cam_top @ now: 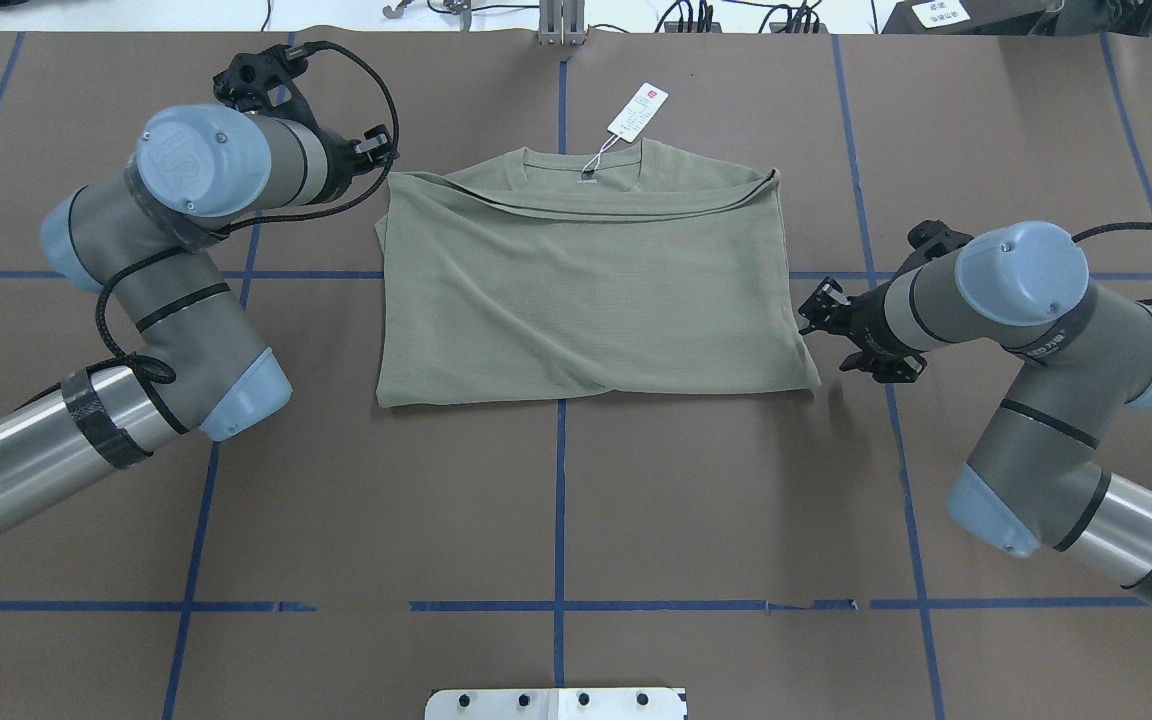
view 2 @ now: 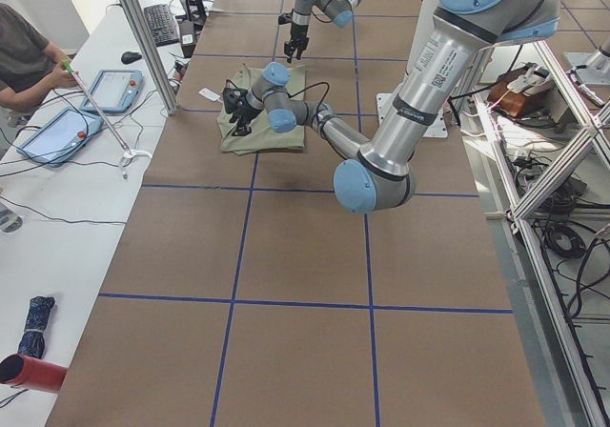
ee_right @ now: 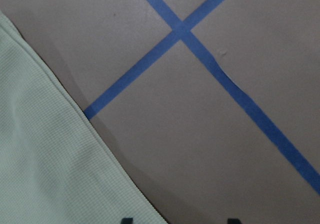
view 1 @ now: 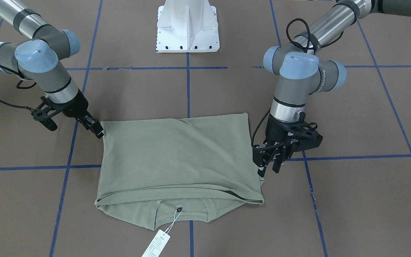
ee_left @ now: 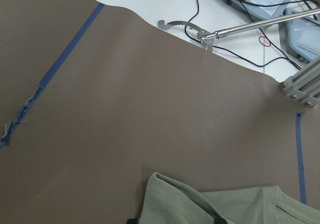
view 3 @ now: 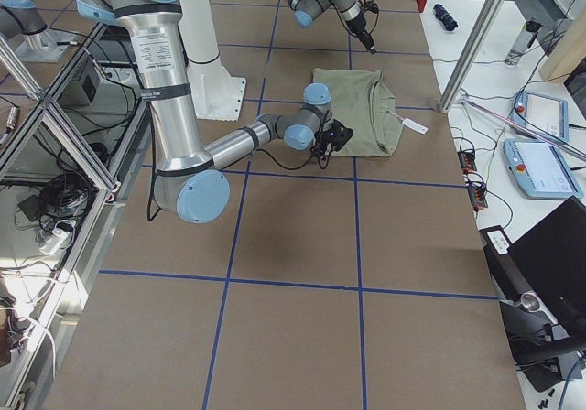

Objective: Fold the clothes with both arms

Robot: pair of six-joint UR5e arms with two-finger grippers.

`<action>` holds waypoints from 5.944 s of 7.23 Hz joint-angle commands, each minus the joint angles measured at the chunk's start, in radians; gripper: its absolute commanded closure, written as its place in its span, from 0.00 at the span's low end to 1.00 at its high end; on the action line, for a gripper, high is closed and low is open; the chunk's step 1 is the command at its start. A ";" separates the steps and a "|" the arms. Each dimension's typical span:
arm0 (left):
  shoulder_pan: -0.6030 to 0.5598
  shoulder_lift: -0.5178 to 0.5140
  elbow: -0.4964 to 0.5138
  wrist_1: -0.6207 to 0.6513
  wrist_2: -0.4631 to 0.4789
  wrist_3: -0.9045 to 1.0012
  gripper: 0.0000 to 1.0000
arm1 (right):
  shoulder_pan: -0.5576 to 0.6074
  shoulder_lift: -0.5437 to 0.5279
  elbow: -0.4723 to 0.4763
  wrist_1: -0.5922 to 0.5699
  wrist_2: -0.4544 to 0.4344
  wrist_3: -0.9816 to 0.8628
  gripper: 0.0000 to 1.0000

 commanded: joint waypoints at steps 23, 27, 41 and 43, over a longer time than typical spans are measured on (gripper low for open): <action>0.317 0.101 -0.185 0.069 -0.304 -0.264 0.32 | -0.233 -0.371 0.480 -0.030 -0.061 0.142 0.00; 0.326 0.092 -0.180 0.069 -0.296 -0.262 0.65 | -0.085 -0.228 0.349 -0.083 -0.058 -0.017 0.00; -0.051 -0.270 0.417 -0.241 -0.147 -0.055 0.33 | -0.109 -0.084 0.306 -0.096 -0.070 -0.020 0.00; -0.057 -0.101 0.180 -0.238 -0.263 -0.061 0.33 | -0.149 0.000 0.275 -0.131 -0.078 -0.020 0.00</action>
